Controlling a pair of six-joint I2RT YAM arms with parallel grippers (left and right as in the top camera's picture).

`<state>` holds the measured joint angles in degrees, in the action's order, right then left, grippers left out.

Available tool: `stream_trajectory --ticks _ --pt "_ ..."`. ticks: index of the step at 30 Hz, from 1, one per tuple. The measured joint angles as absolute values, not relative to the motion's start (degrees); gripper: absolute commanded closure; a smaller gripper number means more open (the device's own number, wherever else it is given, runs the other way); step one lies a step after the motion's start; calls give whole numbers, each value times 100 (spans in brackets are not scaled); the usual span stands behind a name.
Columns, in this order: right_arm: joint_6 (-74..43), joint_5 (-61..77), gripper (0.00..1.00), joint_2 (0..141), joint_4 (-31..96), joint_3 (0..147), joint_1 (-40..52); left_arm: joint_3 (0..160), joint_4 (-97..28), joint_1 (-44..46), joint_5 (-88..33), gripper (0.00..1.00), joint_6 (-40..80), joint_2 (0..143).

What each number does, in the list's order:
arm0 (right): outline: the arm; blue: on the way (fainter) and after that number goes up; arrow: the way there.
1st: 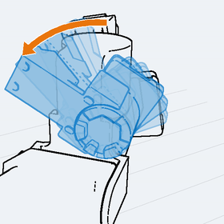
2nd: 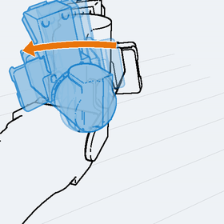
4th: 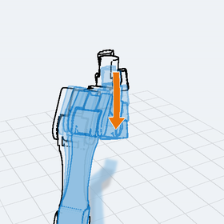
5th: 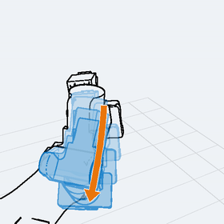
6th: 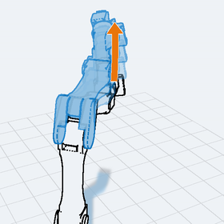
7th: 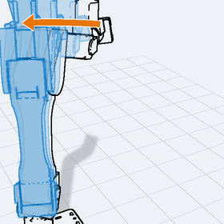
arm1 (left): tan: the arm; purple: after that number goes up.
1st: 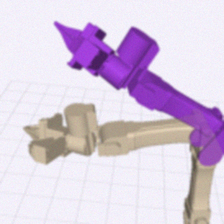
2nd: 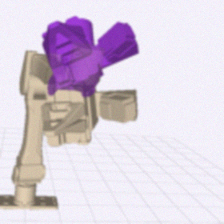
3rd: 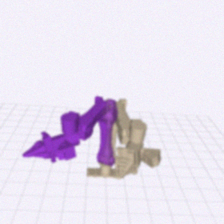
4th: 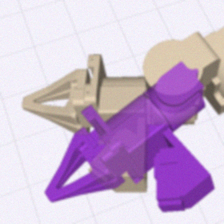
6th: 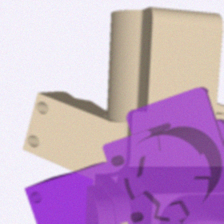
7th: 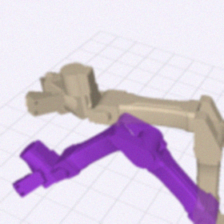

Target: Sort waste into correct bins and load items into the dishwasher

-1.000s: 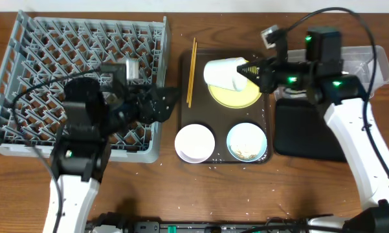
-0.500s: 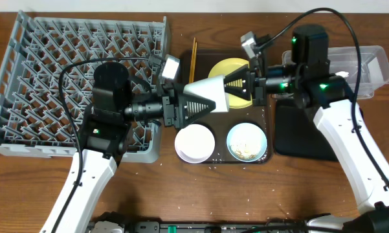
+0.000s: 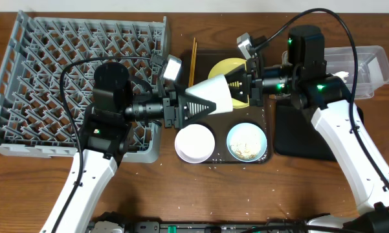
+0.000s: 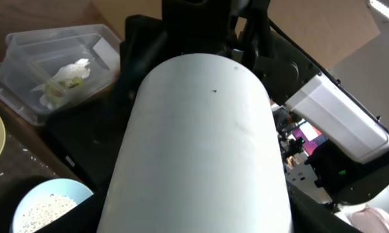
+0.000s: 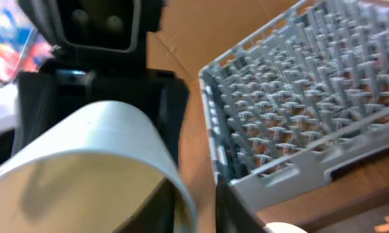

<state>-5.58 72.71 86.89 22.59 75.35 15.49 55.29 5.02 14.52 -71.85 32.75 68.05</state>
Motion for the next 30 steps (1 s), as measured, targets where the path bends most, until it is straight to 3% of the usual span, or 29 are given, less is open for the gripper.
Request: stream_trajectory --ticks 1,2,5,11,15,20,23,30 --pt "-572 7242 64 8689 2263 7535 1546 5529 497 1446 -7185 40 3212 6805" --pt "-567 7146 55 8689 2261 7535 1546 5529 475 1424 -7185 46 3118 6805" --pt "-554 6777 44 8683 2324 7535 1466 5529 336 1140 -7194 50 2886 6803" --pt "-582 5905 41 8433 2961 7535 659 5529 -226 1 -7144 51 2709 6781" --pt "-576 5323 41 8200 3514 7535 593 5531 -961 -628 -6707 51 2689 6567" --pt "-556 4654 39 8141 3918 7535 803 5623 -3055 -1151 -5151 51 2617 5935" --pt "-561 4276 37 8141 3988 7535 1004 5859 -4445 -1328 -3573 51 2545 5690" --pt "-558 3590 34 8141 4003 7535 1398 6300 -5618 -1470 -309 51 2547 5695"
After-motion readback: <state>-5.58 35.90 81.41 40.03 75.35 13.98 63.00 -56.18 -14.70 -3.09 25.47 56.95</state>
